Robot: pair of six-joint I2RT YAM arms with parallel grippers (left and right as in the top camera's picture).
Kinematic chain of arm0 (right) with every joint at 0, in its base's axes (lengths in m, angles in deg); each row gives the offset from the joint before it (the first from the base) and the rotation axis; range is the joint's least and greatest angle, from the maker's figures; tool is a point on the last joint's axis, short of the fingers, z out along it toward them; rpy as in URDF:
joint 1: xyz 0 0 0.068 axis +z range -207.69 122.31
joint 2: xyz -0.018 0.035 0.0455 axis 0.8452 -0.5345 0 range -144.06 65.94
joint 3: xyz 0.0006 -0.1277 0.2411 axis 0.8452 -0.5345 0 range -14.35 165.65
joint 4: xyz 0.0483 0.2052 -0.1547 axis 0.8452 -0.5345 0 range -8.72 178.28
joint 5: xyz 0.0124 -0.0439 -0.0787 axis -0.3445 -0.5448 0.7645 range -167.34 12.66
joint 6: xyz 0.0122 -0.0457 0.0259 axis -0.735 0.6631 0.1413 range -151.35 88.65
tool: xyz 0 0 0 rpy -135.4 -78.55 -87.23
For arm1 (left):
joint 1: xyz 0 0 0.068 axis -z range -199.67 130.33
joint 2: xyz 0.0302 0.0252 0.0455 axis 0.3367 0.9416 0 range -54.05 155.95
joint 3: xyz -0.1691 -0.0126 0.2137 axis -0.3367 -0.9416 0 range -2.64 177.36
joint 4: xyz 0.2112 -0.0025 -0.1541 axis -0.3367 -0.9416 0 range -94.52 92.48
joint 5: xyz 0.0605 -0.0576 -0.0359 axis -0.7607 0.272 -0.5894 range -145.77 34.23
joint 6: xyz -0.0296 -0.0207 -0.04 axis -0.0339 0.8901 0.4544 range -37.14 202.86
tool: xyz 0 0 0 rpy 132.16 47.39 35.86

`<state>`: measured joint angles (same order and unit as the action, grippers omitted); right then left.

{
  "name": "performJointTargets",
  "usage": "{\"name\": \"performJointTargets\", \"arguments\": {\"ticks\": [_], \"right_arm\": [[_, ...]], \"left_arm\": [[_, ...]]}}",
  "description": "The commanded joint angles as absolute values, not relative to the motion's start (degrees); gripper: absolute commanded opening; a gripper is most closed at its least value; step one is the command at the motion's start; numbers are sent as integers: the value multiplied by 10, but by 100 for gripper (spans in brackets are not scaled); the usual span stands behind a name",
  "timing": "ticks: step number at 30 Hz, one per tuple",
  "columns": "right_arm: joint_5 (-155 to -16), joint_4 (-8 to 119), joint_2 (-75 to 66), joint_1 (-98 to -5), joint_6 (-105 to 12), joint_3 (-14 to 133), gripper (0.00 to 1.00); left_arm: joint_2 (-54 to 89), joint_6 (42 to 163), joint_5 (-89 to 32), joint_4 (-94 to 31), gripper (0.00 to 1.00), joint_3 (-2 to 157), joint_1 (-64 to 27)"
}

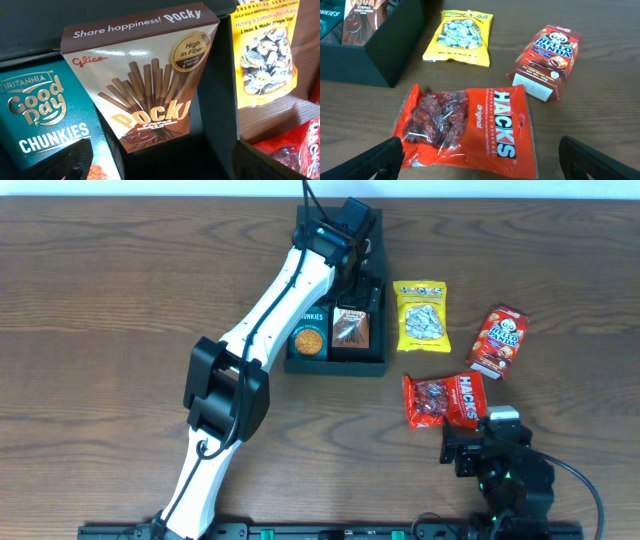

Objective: Pack container
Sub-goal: 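Carry the Pocky box into the black box beside the Chunkies box and release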

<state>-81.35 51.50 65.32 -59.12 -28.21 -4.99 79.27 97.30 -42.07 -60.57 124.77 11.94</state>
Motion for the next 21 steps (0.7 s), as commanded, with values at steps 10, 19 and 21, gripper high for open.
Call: {"name": "performJointTargets", "arguments": {"ticks": [10, 19, 21], "right_arm": [[-807, 514, 656, -594, -287, -55, 99], [-807, 514, 656, -594, -287, -55, 99], [-807, 514, 656, -594, -287, -55, 99]], "left_arm": [[797, 952, -510, -487, 5, 1266, 118], [804, 948, -568, -397, 6, 1265, 117], [815, 947, -567, -392, 6, 1265, 117]]}}
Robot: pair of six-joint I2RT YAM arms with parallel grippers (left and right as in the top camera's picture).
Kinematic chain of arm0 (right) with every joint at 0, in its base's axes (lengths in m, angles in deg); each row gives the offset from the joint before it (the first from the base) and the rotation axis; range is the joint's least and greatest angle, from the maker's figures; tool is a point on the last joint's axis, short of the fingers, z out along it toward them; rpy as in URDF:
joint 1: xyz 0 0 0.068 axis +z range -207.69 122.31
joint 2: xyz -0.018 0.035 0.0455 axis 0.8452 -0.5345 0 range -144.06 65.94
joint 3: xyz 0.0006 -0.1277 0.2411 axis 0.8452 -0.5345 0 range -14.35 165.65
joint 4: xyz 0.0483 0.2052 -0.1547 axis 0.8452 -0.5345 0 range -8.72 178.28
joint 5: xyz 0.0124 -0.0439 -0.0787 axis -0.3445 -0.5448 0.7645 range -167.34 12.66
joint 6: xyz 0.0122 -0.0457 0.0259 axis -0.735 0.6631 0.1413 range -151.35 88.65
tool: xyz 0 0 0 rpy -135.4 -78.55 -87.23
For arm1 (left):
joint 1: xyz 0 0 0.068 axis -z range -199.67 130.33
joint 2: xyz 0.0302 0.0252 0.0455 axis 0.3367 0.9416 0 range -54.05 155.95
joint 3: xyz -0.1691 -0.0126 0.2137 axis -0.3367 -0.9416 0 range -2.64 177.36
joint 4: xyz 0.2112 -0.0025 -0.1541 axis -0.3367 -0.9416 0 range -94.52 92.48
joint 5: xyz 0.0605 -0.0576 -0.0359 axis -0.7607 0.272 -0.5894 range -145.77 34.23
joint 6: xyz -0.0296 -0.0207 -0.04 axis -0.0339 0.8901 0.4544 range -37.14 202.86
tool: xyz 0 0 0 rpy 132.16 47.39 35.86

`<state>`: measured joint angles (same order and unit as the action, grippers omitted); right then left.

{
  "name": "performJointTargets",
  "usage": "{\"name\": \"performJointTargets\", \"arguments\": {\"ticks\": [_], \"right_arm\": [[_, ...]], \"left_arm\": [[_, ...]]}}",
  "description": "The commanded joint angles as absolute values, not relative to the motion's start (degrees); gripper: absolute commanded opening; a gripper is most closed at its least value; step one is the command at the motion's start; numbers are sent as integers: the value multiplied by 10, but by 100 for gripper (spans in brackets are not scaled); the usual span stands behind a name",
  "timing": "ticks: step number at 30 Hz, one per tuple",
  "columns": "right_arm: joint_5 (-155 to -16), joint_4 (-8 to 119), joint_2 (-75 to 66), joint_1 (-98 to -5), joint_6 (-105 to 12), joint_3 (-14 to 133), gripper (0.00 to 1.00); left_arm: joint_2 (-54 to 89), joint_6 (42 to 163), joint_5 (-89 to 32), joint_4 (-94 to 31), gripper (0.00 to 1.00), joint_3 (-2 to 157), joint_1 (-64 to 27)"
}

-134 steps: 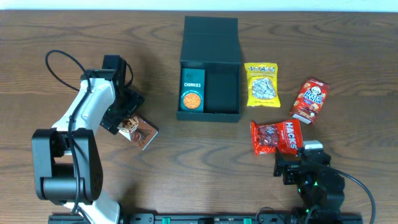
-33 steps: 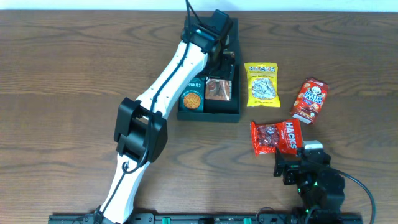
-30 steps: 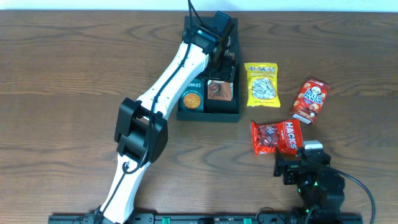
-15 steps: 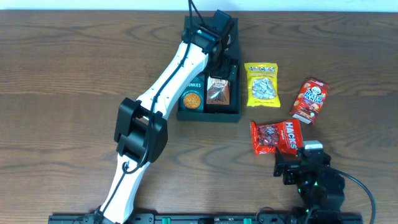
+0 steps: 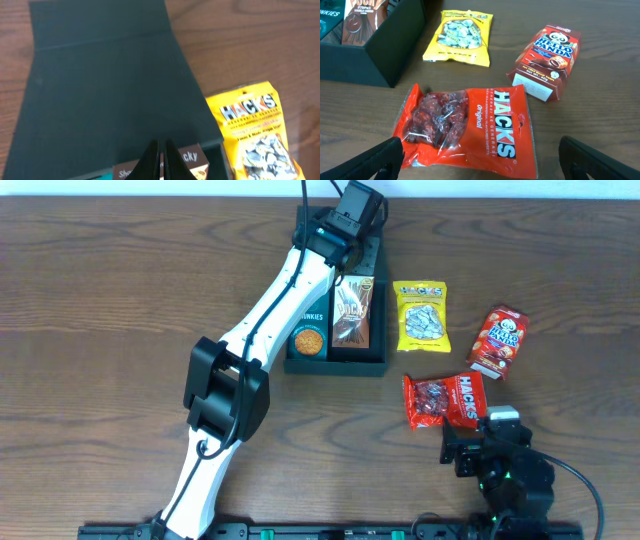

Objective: Pack container
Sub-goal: 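Carry the Pocky box into the black box beside the Chunkies box and release, then raise the left gripper out of the box and retract it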

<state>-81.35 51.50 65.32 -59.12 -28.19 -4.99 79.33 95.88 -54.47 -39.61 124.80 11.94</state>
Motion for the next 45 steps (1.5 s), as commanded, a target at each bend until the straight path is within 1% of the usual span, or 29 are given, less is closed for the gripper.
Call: {"name": "performJointTargets", "arguments": {"ticks": [1, 5, 8, 11, 20, 26, 32, 38, 45], "right_arm": [[-807, 514, 656, -594, -287, -55, 99], [-807, 514, 656, -594, -287, -55, 99], [-807, 514, 656, -594, -287, -55, 99], [-807, 514, 656, -594, -287, -55, 99], [-807, 514, 656, -594, -287, -55, 99], [-807, 514, 656, -594, -287, -55, 99], [-807, 514, 656, -594, -287, -55, 99], [-807, 514, 656, -594, -287, -55, 99], [-807, 514, 656, -594, -287, -55, 99]], "left_arm": [[817, 947, -565, -392, 6, 1265, 117], [837, 947, -555, -395, 6, 1265, 117], [846, 947, -512, -407, 6, 1265, 117], [846, 947, -498, -421, 5, 1265, 117], [846, 947, -497, -440, 6, 1270, 117], [825, 946, -502, -464, 6, 1318, 117], [775, 932, -556, -508, 5, 1340, 108], [736, 880, -560, -551, 6, 1340, 75], [733, 826, -495, -591, 6, 1340, 20]]}}
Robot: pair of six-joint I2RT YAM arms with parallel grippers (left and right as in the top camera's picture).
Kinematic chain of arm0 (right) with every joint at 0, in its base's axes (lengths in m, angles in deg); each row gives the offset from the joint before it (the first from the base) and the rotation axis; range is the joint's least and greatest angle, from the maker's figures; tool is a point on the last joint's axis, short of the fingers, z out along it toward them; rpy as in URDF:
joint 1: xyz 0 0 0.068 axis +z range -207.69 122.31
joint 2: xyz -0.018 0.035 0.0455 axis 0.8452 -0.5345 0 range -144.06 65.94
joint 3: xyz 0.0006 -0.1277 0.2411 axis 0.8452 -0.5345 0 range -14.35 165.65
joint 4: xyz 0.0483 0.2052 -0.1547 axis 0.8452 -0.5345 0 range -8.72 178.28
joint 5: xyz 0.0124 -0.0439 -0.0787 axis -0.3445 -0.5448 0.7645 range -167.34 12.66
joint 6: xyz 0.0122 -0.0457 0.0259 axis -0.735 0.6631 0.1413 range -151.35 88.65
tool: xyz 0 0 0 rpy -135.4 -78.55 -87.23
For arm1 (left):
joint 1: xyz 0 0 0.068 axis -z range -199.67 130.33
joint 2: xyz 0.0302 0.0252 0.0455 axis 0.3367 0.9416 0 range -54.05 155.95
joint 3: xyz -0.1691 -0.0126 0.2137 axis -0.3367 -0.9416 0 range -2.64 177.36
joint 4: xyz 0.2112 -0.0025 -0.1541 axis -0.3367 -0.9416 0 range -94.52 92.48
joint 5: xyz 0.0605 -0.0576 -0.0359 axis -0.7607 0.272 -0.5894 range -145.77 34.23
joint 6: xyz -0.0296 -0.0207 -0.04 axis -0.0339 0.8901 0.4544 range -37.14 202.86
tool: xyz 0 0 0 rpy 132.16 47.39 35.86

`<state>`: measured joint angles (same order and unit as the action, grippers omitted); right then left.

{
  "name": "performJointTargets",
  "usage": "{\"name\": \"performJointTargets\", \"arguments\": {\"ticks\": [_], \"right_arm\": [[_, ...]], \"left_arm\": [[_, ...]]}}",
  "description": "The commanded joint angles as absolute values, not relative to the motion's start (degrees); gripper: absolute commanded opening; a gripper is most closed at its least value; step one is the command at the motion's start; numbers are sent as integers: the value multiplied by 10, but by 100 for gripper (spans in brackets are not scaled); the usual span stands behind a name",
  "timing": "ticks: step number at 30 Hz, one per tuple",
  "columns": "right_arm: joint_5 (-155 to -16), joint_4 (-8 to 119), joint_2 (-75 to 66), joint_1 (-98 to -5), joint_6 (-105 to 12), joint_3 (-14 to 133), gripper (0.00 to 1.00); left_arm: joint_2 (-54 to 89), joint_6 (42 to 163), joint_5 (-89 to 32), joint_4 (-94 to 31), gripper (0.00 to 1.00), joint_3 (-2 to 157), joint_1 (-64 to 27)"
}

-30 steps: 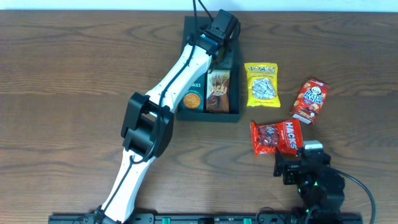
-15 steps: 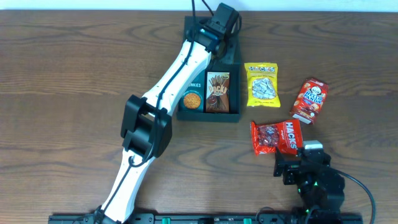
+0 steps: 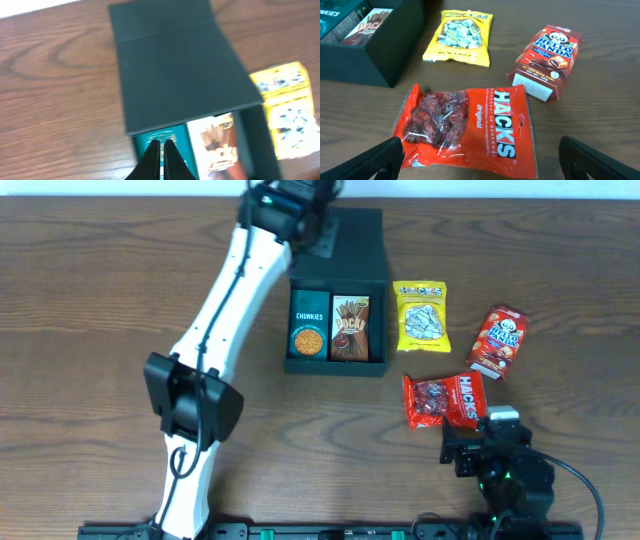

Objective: Pack container
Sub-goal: 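Raise the left gripper out of the box and retract it, then reach the right gripper over the red Hello Panda box and grasp it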

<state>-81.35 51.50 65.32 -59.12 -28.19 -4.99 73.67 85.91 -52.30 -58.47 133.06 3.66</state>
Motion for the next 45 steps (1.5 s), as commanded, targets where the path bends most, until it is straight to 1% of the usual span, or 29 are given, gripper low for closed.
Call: {"name": "performJointTargets", "arguments": {"ticks": [1, 10, 17, 22, 24, 25, 27, 30, 34, 35, 36, 37, 38, 39, 40, 42, 44, 45], "right_arm": [[-807, 514, 656, -594, -287, -55, 99], [-807, 514, 656, -594, -287, -55, 99], [-807, 514, 656, -594, -287, -55, 99], [-811, 525, 656, -594, -297, -55, 99], [-833, 565, 656, -594, -365, -55, 99], [-858, 591, 656, -594, -413, -55, 99], [-904, 620, 656, -594, -493, -55, 99], [-916, 649, 656, -594, -575, -55, 99], [-944, 670, 656, -594, -761, -55, 99], [-950, 681, 656, -594, -815, -55, 99], [-961, 691, 656, -594, -888, -55, 99], [-958, 703, 656, -594, -946, -55, 99], [-953, 721, 656, -595, -986, -55, 99], [-946, 741, 656, -595, -989, -55, 99], [-937, 764, 656, -595, -973, -55, 99], [-920, 802, 656, -595, -943, -55, 93], [-890, 830, 656, -596, -941, -55, 89], [-876, 840, 656, -596, -941, -55, 89]], "left_arm": [[733, 826, -495, -592, 6, 1340, 7], [733, 829, -428, -590, 6, 1340, -73], [733, 828, -435, -603, 6, 1340, -96], [733, 828, -475, -619, 6, 1340, -104], [733, 828, -491, -623, 11, 1340, -108], [733, 828, -496, -623, 15, 1340, -110], [733, 828, -498, -622, 17, 1340, -114], [733, 829, -498, -622, 18, 1340, -119], [733, 829, -498, -619, 29, 1340, -124], [733, 830, -498, -618, 34, 1340, -125], [733, 837, -498, -618, 47, 1340, -126], [733, 838, -497, -618, 49, 1340, -126], [733, 838, -498, -618, 54, 1340, -126], [733, 841, -498, -618, 61, 1340, -126], [733, 842, -497, -618, 64, 1340, -126], [733, 842, -497, -619, 69, 1340, -126], [733, 844, -497, -618, 78, 1340, -126], [733, 846, -497, -618, 80, 1340, -126]]}}
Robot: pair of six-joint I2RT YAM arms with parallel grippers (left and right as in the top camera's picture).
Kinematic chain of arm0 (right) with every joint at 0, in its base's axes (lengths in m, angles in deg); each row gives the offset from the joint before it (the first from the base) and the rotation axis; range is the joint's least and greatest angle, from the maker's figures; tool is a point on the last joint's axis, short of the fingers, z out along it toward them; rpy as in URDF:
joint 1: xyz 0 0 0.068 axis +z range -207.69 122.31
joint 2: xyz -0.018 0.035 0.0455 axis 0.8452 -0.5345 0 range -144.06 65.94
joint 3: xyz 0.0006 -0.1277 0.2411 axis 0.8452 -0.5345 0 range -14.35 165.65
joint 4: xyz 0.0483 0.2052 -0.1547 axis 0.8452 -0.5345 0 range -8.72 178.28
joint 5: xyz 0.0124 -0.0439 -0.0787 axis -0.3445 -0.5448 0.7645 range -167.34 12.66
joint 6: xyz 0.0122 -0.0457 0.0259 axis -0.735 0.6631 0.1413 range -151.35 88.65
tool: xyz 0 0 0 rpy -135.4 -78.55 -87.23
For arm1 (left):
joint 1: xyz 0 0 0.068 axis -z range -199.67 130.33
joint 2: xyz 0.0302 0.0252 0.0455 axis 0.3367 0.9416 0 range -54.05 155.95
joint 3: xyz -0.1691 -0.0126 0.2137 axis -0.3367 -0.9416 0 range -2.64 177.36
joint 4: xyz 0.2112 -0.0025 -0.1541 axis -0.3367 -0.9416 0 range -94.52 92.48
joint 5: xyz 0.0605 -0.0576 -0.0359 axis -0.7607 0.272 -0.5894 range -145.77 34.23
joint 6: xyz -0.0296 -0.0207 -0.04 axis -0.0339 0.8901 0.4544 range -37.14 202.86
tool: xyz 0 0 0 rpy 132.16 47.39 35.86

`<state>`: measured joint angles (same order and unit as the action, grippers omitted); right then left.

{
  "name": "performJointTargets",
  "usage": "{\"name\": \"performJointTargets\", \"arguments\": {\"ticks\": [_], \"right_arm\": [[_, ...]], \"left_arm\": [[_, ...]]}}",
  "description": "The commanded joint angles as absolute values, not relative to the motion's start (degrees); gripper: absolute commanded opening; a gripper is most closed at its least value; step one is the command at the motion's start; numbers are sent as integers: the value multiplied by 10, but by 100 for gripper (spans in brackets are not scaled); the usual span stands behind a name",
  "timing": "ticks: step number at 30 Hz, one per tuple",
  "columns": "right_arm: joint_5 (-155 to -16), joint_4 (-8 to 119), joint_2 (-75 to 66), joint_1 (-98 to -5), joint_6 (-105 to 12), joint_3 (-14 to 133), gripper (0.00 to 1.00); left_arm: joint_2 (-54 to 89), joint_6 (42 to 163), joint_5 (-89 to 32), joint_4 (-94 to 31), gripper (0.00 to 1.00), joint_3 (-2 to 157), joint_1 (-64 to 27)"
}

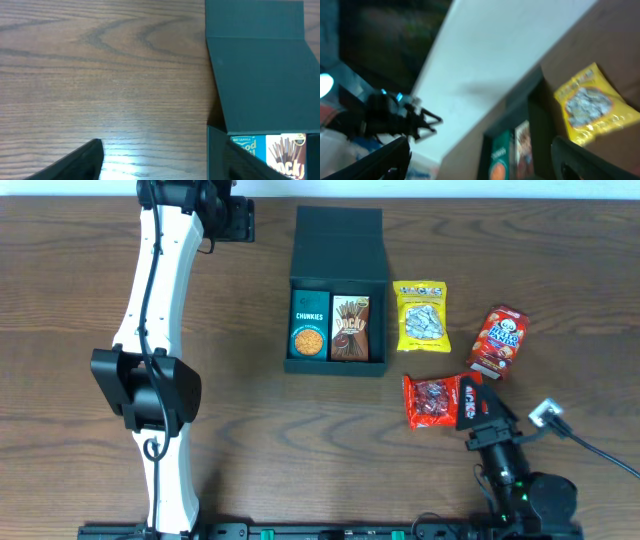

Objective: Pack container
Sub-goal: 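Reach the right gripper over the red Hello Panda box and grasp it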

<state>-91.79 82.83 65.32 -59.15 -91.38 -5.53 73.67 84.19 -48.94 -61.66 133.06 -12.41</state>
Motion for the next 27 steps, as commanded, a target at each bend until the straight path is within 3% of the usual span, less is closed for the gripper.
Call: {"name": "performJointTargets", "arguments": {"ticks": [1, 4, 5, 10, 19, 27], "right_arm": [[-863, 849, 654, -596, -941, -55, 89], [-833, 860, 640, -602, -940, -53, 93], [-832, 860, 633, -606, -938, -52, 97], [-834, 861, 544, -646, -888, -12, 98], [-894, 795, 229, -705, -721, 204, 99], [-924, 625, -71, -705, -685, 451, 99]], "left_arm": [[733, 846, -497, -618, 82, 1340, -126], [733, 846, -498, -617, 93, 1340, -126], [733, 846, -498, -617, 94, 1340, -127], [733, 846, -497, -612, 95, 1340, -137], [733, 846, -458, -611, 97, 1340, -181], [733, 846, -458, -603, 98, 1340, -198]]}}
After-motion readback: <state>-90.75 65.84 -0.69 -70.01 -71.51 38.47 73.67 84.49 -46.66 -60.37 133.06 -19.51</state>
